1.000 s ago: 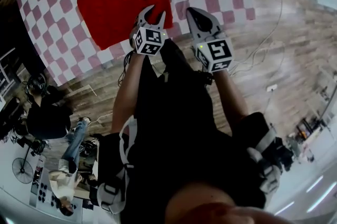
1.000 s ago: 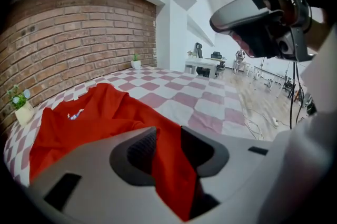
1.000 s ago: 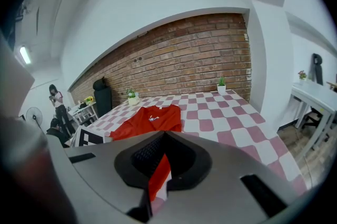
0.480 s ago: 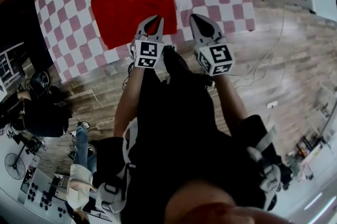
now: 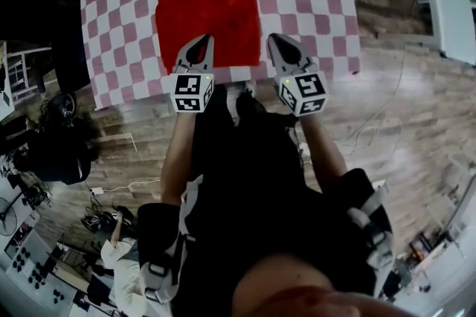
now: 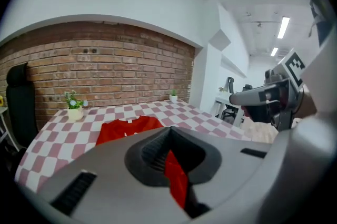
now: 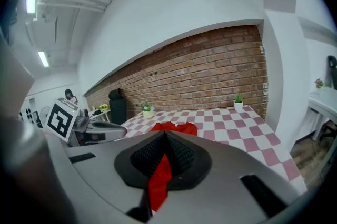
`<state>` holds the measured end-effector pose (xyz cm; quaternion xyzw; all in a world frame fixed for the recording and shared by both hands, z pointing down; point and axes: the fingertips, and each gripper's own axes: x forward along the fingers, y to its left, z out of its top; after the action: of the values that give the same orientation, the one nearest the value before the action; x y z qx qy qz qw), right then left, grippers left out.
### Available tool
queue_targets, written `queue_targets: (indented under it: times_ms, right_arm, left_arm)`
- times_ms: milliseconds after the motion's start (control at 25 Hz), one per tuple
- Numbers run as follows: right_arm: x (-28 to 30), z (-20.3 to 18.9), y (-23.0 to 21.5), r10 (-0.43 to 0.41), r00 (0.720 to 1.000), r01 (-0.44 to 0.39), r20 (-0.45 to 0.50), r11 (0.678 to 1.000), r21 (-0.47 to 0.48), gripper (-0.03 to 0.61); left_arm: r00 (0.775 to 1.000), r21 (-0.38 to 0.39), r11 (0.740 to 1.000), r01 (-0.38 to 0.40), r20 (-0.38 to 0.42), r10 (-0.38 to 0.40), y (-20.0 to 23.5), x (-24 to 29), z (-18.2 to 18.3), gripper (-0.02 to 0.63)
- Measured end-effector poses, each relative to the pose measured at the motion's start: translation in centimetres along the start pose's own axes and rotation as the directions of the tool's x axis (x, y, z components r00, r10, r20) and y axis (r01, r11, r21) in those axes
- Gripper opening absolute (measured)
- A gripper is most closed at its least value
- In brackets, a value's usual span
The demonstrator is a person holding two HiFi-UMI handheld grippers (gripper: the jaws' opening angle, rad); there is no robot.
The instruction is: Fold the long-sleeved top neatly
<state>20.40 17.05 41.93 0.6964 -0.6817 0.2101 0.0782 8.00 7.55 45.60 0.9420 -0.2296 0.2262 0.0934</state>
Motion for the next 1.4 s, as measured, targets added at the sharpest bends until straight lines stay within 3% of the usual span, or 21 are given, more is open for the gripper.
queue_targets:
  times_ms: [320,680,840,1000,1080,1160,1280,1400]
  right_arm:
    - [4.6,3.7,1.2,0.024,1.0,-0.023,0.02,0.999,-0.032,0.009]
    - [12.5,7.5,0.1,0.016,1.0,-0.017,-0.015,0.996,-0.082,0.009]
    - [16.9,9.2,-0.7,0.047,0.997,-0.054,-0.053,0.991,-0.124,0.011]
    - [21.9,10.3,-1.7,0.078,0.99,-0.101,-0.121,0.975,-0.199,0.014]
    - [24.6,10.2,-2.5,0.081,0.983,-0.119,-0.163,0.963,-0.241,0.044]
    - [27.3,9.9,-3.3,0.079,0.975,-0.136,-0.206,0.951,-0.278,0.095]
    - [31.0,8.6,-4.6,0.078,0.958,-0.167,-0.275,0.933,-0.318,0.106]
    - [34.7,6.8,-5.2,0.131,0.924,-0.26,-0.36,0.905,-0.336,0.106]
  left_arm:
    - [0.996,-0.008,0.996,-0.087,0.031,0.087,8.2,-1.6,3.2,0.006]
    - [0.996,0.011,0.997,-0.082,0.023,0.081,17.1,2.6,5.9,0.007]
    - [0.999,0.048,0.998,-0.039,0.0,0.039,20.4,5.6,6.8,0.008]
    - [0.997,0.131,0.991,0.024,-0.074,-0.014,23.4,9.4,6.9,0.011]
    - [0.994,0.185,0.982,0.048,-0.108,-0.029,24.9,11.5,6.9,0.016]
    - [0.988,0.22,0.971,0.089,-0.145,-0.057,26.1,13.5,6.6,0.077]
    - [0.975,0.239,0.96,0.146,-0.2,-0.099,27.6,16.3,5.6,0.107]
    - [0.959,0.278,0.943,0.184,-0.262,-0.11,29.6,19.3,3.5,0.124]
